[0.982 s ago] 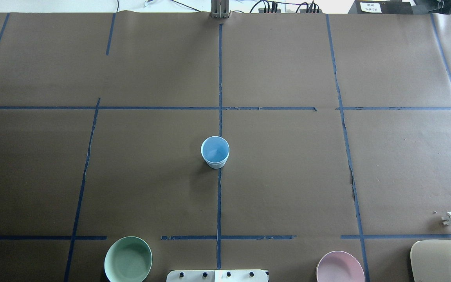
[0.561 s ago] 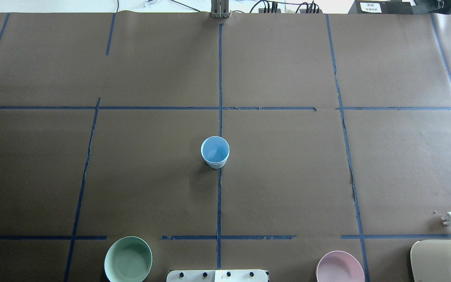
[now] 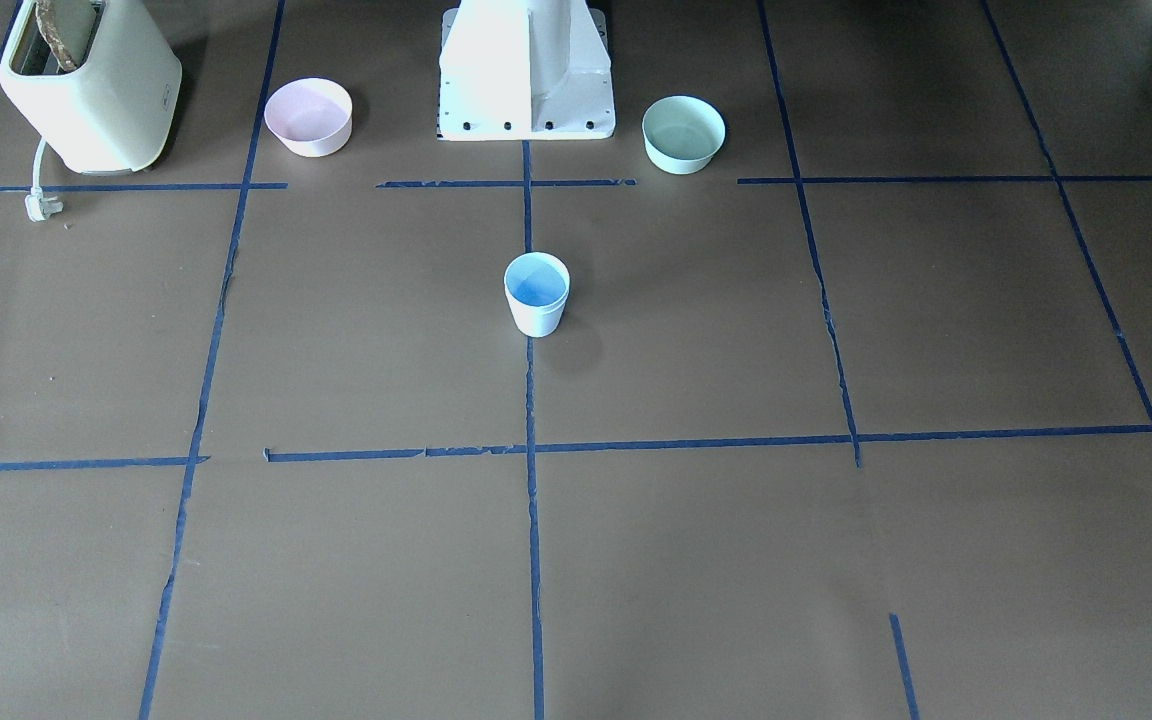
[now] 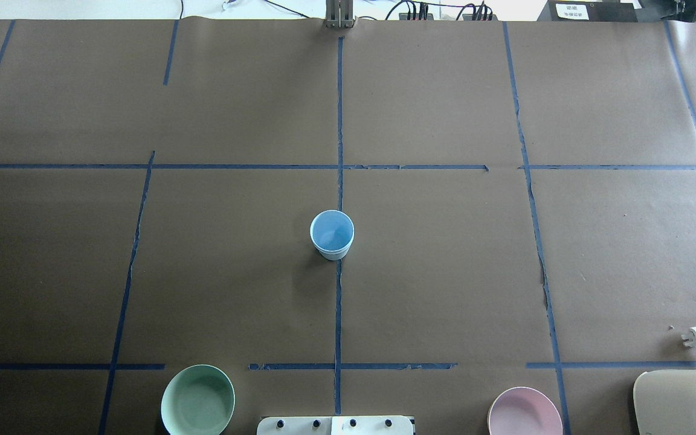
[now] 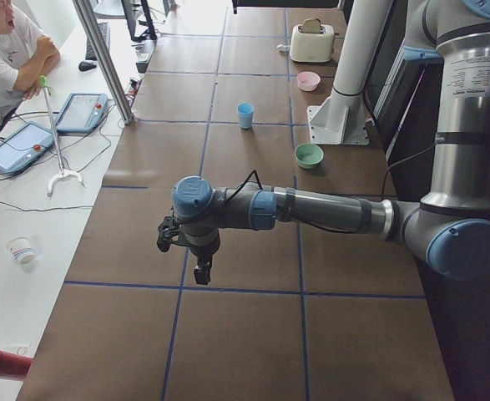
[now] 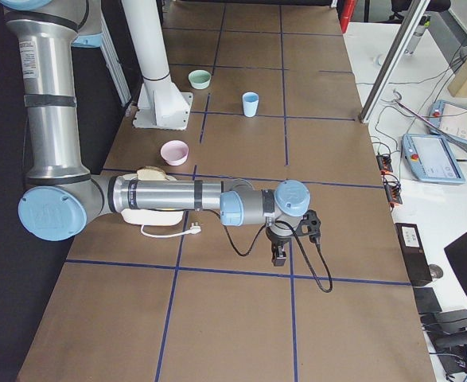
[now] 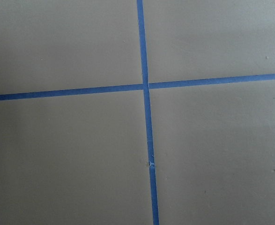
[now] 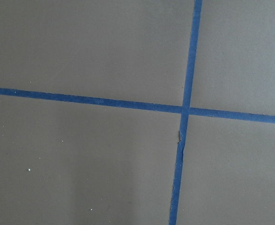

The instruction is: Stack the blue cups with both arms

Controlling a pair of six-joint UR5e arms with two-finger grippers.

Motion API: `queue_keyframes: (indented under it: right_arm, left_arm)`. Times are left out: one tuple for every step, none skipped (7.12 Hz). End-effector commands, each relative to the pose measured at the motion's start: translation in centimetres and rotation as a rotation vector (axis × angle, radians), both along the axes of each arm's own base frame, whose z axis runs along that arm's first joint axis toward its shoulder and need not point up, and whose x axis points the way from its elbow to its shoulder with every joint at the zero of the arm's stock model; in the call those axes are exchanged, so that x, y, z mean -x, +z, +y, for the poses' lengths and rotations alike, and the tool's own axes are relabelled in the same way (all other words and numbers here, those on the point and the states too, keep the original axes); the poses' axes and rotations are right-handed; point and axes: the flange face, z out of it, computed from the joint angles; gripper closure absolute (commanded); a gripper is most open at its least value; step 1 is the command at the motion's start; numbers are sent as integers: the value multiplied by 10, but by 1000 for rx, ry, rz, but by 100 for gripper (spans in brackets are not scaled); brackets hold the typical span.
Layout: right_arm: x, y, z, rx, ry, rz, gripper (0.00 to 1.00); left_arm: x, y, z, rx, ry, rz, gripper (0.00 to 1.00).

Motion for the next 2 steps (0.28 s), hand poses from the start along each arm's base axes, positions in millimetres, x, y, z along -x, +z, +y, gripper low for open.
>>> queue_keyframes:
  right_arm:
    - [0, -1, -2, 1, 3, 0, 0]
    - [0, -2, -3, -1, 4, 0, 0]
  left_arm:
    - [0, 2, 7, 6, -2, 9, 0]
    - [0, -1, 6, 0, 0, 5, 0]
